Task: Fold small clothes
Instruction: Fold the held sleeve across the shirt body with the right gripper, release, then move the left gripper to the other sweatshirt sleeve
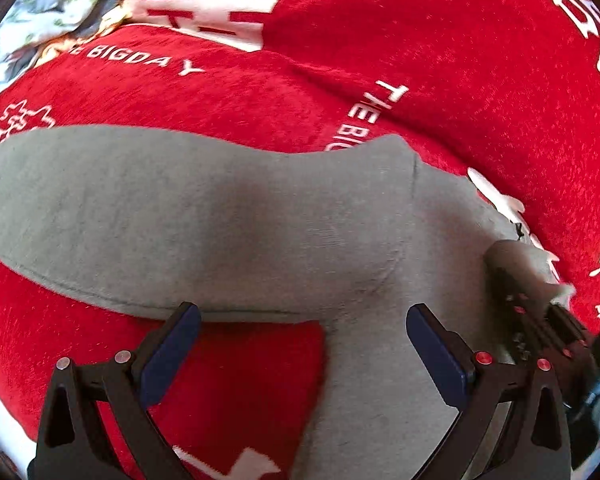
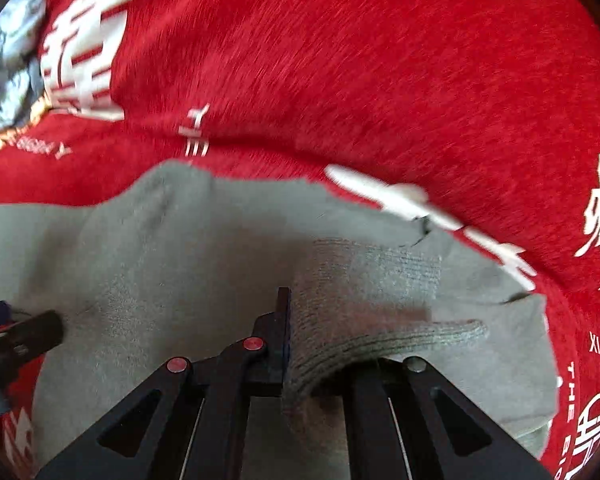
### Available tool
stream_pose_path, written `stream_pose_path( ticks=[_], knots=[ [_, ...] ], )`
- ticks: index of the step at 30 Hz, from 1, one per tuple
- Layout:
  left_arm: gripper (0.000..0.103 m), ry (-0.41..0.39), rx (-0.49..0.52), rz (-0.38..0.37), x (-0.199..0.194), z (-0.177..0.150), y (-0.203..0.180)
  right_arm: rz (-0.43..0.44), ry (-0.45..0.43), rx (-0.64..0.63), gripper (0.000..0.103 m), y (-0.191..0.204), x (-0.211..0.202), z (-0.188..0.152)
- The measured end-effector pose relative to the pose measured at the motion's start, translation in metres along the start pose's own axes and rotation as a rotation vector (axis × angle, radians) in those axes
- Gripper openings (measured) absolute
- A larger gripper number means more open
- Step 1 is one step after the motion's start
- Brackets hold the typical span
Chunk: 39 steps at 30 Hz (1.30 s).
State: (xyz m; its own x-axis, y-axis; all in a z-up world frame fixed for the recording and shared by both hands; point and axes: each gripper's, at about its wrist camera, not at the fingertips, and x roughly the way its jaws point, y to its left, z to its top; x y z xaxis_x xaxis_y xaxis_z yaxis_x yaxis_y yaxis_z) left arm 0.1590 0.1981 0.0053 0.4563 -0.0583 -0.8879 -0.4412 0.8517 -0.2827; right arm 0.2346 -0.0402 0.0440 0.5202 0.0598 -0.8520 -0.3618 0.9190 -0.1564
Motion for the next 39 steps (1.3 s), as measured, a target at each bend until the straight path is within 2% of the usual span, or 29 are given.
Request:
stream_pose_path(
  ticks=[3, 5, 7, 10, 11, 13, 15, 17, 18, 20, 22, 23, 25, 26, 27, 30, 33, 35, 36, 39],
  knots=[
    [0.103, -0.003, -0.028, -0.012, -0.004, -0.002, 0.007, 0.057, 0.043, -0.040, 0.016, 0.010, 0.003, -0.001],
    [0.103, -0.009, -0.045, -0.016, -0.005, -0.001, 0.008, 0.113, 0.038, -0.058, 0.050, 0.009, -0.007, -0.003],
    [0.103, -0.021, -0.050, -0.013, -0.009, 0.000, 0.006, 0.157, 0.002, -0.032, 0.062, -0.002, -0.028, -0.001],
    [0.103, -0.041, -0.041, -0.013, -0.017, 0.001, -0.004, 0.302, -0.068, 0.041, 0.064, -0.037, -0.070, -0.002],
    [0.103, -0.043, -0.024, -0.021, -0.020, 0.001, -0.015, 0.335, -0.100, 0.078, 0.068, -0.056, -0.085, -0.005],
    [0.103, -0.038, 0.014, -0.033, -0.021, 0.001, -0.034, 0.333, -0.152, 0.150, 0.077, -0.095, -0.103, -0.013],
    [0.103, -0.027, 0.086, -0.069, -0.020, -0.004, -0.072, 0.240, -0.152, 0.216, 0.078, -0.137, -0.104, -0.025],
    [0.103, -0.012, 0.162, -0.105, -0.015, -0.011, -0.111, 0.129, -0.077, 0.275, 0.078, -0.179, -0.085, -0.040],
    [0.103, -0.004, 0.193, -0.120, -0.011, -0.013, -0.127, 0.101, -0.032, 0.301, 0.078, -0.194, -0.073, -0.047],
    [0.103, 0.027, 0.268, -0.111, 0.006, -0.018, -0.164, 0.115, 0.040, 0.335, 0.077, -0.216, -0.049, -0.064],
    [0.103, 0.065, 0.314, -0.083, 0.025, -0.019, -0.183, 0.129, 0.072, 0.333, 0.076, -0.221, -0.031, -0.072],
    [0.103, 0.085, 0.326, -0.023, 0.041, -0.018, -0.189, 0.130, 0.095, 0.321, 0.076, -0.221, -0.020, -0.074],
    [0.103, 0.082, 0.328, 0.053, 0.056, -0.015, -0.188, 0.103, 0.145, 0.296, 0.076, -0.222, 0.006, -0.073],
    [0.103, 0.052, 0.350, 0.085, 0.057, -0.015, -0.190, 0.059, 0.158, 0.285, 0.076, -0.224, 0.018, -0.070],
    [0.103, 0.044, 0.369, 0.116, 0.059, -0.014, -0.190, 0.039, 0.134, 0.277, 0.077, -0.229, 0.020, -0.065],
    [0.103, 0.038, 0.377, 0.114, 0.058, -0.013, -0.188, 0.025, 0.157, 0.295, 0.080, -0.239, 0.038, -0.045],
    [0.103, 0.034, 0.390, 0.122, 0.059, -0.014, -0.189, 0.029, 0.167, 0.305, 0.080, -0.234, 0.035, -0.033],
    [0.103, 0.029, 0.393, 0.121, 0.058, -0.017, -0.185, 0.064, 0.153, 0.280, 0.080, -0.221, 0.027, -0.038],
    [0.103, 0.029, 0.394, 0.125, 0.056, -0.019, -0.183, 0.073, 0.177, 0.261, 0.080, -0.210, 0.025, -0.045],
    [0.103, 0.036, 0.379, 0.126, 0.046, -0.022, -0.174, 0.029, 0.150, 0.179, 0.082, -0.185, 0.006, -0.065]
  ],
)
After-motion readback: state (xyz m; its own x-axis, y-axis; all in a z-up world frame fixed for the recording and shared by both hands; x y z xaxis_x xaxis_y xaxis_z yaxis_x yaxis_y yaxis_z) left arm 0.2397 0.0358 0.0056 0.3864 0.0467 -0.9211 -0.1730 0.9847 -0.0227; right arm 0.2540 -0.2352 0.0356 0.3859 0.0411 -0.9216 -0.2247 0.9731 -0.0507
